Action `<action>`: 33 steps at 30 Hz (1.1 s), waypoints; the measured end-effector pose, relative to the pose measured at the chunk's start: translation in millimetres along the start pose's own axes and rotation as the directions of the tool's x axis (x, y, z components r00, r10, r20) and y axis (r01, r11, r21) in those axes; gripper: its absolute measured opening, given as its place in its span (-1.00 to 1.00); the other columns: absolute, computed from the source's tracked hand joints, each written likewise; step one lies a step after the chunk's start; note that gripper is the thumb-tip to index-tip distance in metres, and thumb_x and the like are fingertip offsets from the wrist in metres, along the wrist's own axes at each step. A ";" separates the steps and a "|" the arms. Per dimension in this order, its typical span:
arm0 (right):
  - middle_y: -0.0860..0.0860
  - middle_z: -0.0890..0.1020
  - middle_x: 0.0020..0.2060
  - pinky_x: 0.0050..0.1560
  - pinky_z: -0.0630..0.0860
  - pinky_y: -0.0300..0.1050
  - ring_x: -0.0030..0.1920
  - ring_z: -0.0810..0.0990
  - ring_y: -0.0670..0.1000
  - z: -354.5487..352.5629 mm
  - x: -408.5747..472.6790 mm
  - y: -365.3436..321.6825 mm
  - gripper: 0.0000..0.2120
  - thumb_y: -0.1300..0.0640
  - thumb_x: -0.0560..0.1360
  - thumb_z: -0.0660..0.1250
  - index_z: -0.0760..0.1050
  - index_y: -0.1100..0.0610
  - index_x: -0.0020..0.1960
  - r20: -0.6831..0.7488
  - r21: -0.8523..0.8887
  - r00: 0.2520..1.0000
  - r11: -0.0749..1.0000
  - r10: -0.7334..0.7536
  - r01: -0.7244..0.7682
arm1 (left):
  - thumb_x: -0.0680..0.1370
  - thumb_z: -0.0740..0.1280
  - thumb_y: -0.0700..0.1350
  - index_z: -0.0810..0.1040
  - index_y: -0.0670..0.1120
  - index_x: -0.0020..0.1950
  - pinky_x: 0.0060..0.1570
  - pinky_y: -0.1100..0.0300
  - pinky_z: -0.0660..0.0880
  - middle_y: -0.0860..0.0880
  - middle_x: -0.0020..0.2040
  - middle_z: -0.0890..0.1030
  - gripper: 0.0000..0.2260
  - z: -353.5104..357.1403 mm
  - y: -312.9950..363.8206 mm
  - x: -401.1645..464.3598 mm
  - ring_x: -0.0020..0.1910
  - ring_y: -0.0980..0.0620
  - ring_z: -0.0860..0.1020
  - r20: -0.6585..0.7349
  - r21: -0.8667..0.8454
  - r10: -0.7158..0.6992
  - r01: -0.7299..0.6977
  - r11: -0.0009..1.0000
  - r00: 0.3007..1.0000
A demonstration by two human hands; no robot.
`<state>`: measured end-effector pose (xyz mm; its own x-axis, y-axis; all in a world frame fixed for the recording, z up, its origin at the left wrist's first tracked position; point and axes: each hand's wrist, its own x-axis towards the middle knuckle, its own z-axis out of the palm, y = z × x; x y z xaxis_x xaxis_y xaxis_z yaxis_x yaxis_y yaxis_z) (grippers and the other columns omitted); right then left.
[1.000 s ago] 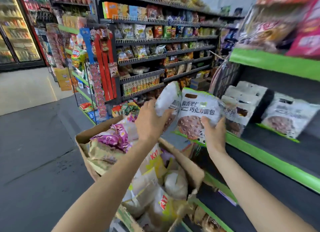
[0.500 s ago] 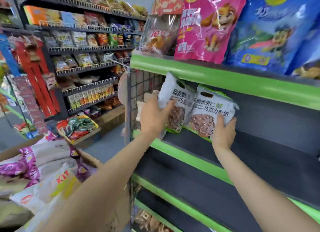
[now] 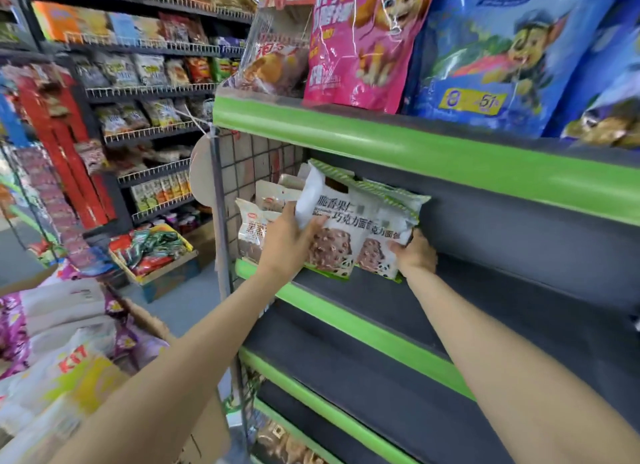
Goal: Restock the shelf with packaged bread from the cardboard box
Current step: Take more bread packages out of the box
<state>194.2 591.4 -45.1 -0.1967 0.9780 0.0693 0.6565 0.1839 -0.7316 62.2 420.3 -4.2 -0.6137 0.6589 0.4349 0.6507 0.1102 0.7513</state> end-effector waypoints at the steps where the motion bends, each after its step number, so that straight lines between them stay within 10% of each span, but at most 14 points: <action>1: 0.21 0.46 0.31 0.22 0.35 -0.01 0.33 0.41 0.22 -3.3 1.6 -1.5 -0.52 0.03 0.51 0.34 0.33 0.19 0.34 0.029 0.012 1.000 1.000 0.001 -0.002 | 0.58 0.26 0.03 0.35 -0.18 0.05 -0.48 0.34 0.25 0.05 -0.36 0.38 -0.72 1.8 1.1 -0.6 -0.37 0.03 0.37 0.025 -0.011 0.002 -0.002 1.000 1.000; 4: 0.24 0.47 0.28 0.20 0.38 0.00 0.32 0.39 0.23 -7.9 0.3 -3.9 -0.52 0.03 0.51 0.34 0.29 0.23 0.31 0.035 0.039 0.999 0.999 0.011 -0.012 | 0.58 0.24 0.03 0.37 -0.22 0.15 -0.45 0.37 0.35 -0.04 -0.25 0.48 -0.67 10.5 0.4 0.1 -0.32 0.04 0.44 0.083 -0.090 -0.026 0.034 0.995 0.996; 8: 0.20 0.54 0.14 0.19 0.43 0.07 0.18 0.48 0.20 -17.1 -23.2 1.3 -0.75 0.05 0.57 0.22 0.38 0.16 0.18 -0.291 0.379 0.956 0.914 -0.031 0.145 | 0.59 0.22 0.06 0.38 -0.21 0.18 -0.26 0.29 0.46 -0.16 -0.16 0.59 -0.65 29.9 3.0 5.5 -0.25 -0.01 0.53 0.198 -0.329 -0.141 0.201 0.923 0.970; 11: -0.04 0.55 0.10 0.06 0.49 -0.12 0.09 0.52 -0.02 -23.8 -47.0 -1.9 -0.72 -0.05 0.59 0.18 0.36 0.07 0.22 -0.035 0.538 0.991 0.834 -0.126 0.125 | 0.61 0.18 0.05 0.41 -0.12 0.19 -0.15 0.25 0.46 -0.02 -0.15 0.59 -0.71 43.7 8.6 8.1 -0.20 0.09 0.55 0.321 -0.428 -0.190 0.321 0.845 0.928; 18: 0.26 0.45 0.24 0.15 0.31 -0.10 0.27 0.41 0.21 -3.0 -47.7 -1.0 -0.49 0.09 0.50 0.35 0.29 0.31 0.33 -0.030 0.166 0.990 0.976 -0.141 0.144 | 0.62 0.20 -0.08 0.17 -0.13 0.49 0.19 0.04 0.42 -0.17 0.37 0.44 -0.53 69.9 7.9 23.5 0.31 -0.19 0.44 0.333 -0.044 -0.237 0.266 0.963 0.913; 26: 0.28 0.44 0.22 0.07 0.34 -0.12 0.22 0.42 0.22 3.9 -45.2 6.8 -0.51 -0.02 0.54 0.28 0.35 0.34 0.28 0.097 0.134 0.995 0.991 -0.027 0.014 | 0.61 0.23 -0.08 0.12 -0.15 0.52 0.25 0.04 0.41 -0.19 0.39 0.42 -0.47 76.5 5.0 32.1 0.33 -0.18 0.43 0.348 0.087 -0.258 0.243 0.966 0.901; 33: 0.26 0.26 0.29 0.24 0.14 -0.20 0.33 0.22 0.21 -11.3 -78.7 -18.4 -0.30 0.14 0.47 0.39 0.11 0.26 0.48 -0.307 0.084 0.928 0.965 -0.211 0.248 | 0.60 0.22 -0.17 0.24 -0.26 0.43 0.14 0.05 0.44 -0.25 0.24 0.52 -0.57 53.2 6.8 21.2 0.20 -0.21 0.50 0.296 0.162 -0.216 0.174 0.971 0.931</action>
<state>205.8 512.1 -29.5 -0.0975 0.8988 0.4273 0.5240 0.4114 -0.7457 77.4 474.5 -16.3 -0.5797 0.8092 0.0955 0.5977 0.3427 0.7248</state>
